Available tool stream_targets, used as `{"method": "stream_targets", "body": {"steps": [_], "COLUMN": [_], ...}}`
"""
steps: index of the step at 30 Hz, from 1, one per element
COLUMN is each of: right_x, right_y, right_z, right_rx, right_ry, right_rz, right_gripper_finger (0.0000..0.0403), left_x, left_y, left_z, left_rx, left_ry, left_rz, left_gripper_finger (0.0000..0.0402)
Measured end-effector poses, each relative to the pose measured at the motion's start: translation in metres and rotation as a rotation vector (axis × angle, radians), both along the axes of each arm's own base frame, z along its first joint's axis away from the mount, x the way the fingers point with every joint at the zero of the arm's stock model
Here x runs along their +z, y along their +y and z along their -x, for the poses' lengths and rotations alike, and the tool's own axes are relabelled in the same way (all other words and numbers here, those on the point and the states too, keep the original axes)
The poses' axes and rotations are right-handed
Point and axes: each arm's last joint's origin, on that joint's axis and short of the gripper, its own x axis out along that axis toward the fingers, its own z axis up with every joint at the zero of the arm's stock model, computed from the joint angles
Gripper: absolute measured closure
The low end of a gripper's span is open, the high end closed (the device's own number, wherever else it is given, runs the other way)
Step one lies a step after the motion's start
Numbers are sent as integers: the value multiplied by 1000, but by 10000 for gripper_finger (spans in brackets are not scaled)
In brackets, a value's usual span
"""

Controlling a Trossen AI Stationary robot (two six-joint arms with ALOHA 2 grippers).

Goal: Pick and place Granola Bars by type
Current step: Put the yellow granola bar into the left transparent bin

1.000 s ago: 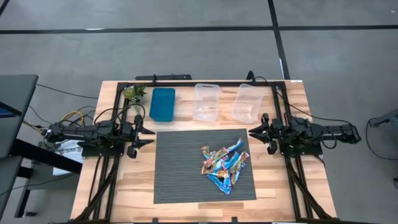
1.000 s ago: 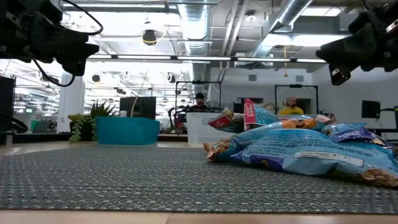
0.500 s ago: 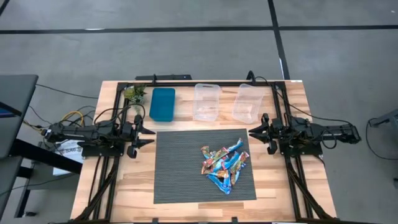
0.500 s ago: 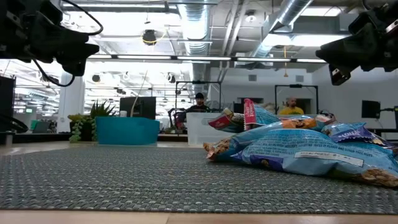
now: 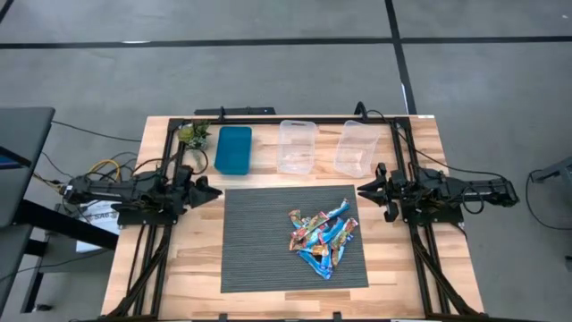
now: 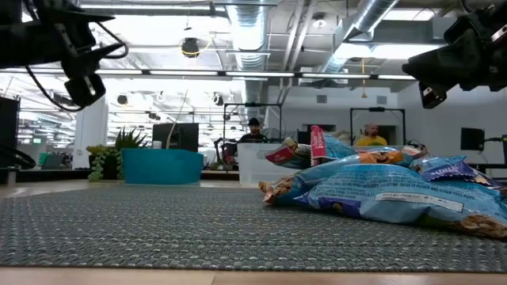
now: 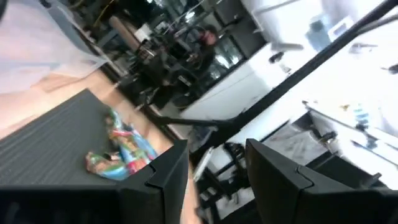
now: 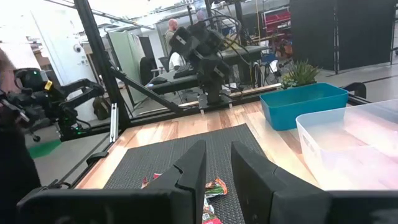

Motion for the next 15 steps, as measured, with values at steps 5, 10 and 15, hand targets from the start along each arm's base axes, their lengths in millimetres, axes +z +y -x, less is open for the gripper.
{"method": "stream_targets", "body": {"steps": [5, 10, 15], "right_x": [0, 0, 0], "right_y": [0, 0, 0], "right_z": [0, 0, 0], "right_rx": [0, 0, -1], "right_ry": [0, 0, -1], "right_rz": [0, 0, 0], "right_gripper_finger": [334, 334, 334], "left_x": [22, 33, 35], "left_y": [2, 2, 2], "left_z": [-10, -44, -98], "left_rx": [101, 193, 209], "left_ry": [58, 264, 478], "left_rz": [-66, -83, 76], "left_gripper_finger": [250, 250, 250]}}
